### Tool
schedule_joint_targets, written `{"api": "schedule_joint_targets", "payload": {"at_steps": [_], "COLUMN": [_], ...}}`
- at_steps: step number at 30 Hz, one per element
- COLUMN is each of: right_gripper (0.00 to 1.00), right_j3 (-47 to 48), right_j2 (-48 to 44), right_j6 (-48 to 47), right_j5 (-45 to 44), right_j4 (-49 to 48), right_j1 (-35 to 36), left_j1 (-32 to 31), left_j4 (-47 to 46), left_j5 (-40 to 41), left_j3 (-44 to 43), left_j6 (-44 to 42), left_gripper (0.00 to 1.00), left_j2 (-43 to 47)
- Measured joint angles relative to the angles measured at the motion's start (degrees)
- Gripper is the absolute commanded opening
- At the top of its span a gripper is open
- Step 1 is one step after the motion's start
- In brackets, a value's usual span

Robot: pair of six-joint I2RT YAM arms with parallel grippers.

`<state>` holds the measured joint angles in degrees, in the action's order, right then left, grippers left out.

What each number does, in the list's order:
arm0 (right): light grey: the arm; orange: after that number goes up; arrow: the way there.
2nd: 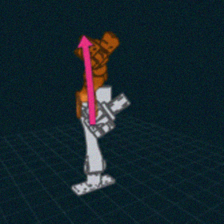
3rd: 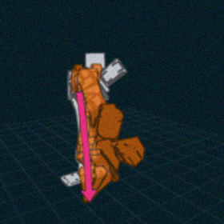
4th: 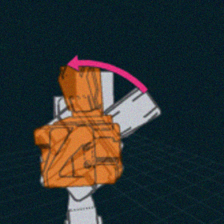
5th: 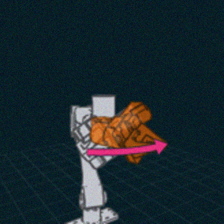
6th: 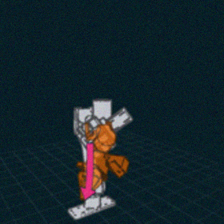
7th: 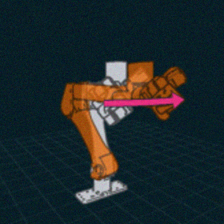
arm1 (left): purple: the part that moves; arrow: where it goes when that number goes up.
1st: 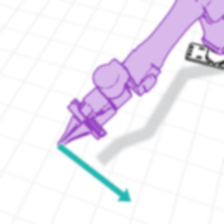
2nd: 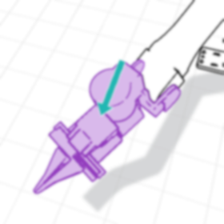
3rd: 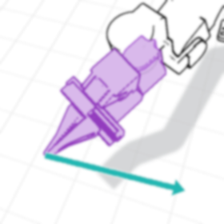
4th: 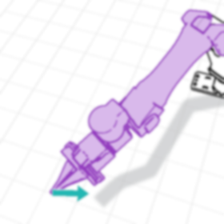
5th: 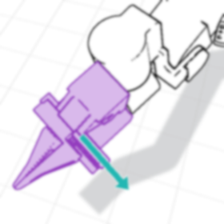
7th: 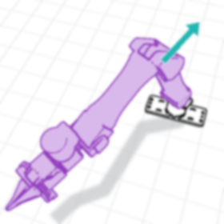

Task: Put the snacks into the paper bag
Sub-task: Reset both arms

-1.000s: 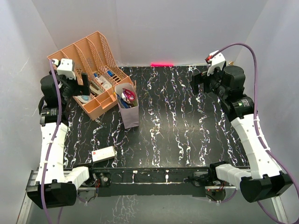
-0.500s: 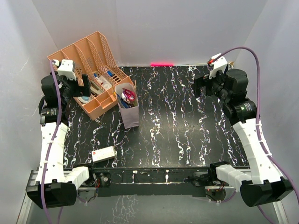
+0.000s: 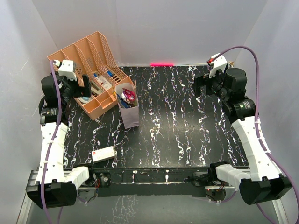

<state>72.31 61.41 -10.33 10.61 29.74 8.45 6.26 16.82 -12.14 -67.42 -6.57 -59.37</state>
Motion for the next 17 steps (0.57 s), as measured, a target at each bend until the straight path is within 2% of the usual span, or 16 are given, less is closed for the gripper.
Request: {"api": "schedule_joint_targets", "payload": {"at_steps": [17], "right_gripper": [0.98], "right_j3": [-0.02], "right_j2": [0.15], "right_j6": [0.22], "right_j5": [-0.17], "right_j4": [-0.07], "right_j1": [-0.26], "left_j1": [0.00], "left_j4": [0.11], "left_j5": [-0.79], "left_j3": [0.00], "left_j6": [-0.02], "left_gripper": [0.98], "left_j2": [0.00]}}
